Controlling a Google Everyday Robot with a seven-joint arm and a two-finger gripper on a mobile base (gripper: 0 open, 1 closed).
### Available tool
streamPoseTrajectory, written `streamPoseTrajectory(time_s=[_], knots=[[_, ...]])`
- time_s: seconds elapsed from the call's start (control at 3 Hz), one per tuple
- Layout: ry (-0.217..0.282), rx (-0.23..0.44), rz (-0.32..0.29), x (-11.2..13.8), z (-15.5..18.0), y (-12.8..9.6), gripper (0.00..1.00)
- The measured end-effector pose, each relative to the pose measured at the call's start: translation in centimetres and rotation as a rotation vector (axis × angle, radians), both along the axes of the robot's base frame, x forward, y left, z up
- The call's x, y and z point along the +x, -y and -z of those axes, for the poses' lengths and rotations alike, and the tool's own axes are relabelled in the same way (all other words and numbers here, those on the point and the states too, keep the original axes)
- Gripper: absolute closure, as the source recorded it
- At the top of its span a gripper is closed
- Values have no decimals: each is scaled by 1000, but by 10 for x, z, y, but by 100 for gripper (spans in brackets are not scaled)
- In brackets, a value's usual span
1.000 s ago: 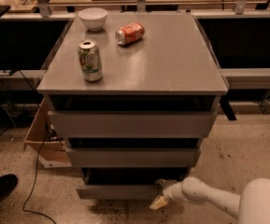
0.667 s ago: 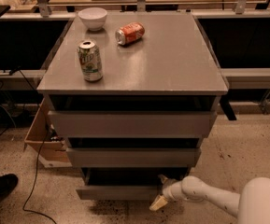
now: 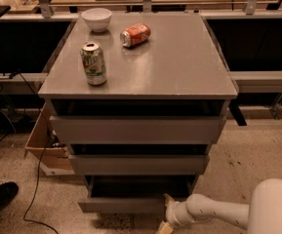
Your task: Open bottom drawer
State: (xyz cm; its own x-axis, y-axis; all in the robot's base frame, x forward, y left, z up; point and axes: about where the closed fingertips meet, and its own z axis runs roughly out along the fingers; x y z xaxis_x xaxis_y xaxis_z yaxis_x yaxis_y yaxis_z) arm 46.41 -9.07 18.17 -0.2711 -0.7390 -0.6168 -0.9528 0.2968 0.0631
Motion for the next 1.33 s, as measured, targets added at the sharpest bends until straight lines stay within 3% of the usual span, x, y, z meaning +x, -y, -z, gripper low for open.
streamPoseTrajectory(time_s=[0.33, 0.67, 1.0, 1.33], knots=[[0, 0, 0, 1, -1, 0, 16], [-64, -4, -45, -32, -4, -10, 39], [-131, -11, -89, -65, -15, -18, 50], [-184, -14, -113, -93, -28, -23, 32]])
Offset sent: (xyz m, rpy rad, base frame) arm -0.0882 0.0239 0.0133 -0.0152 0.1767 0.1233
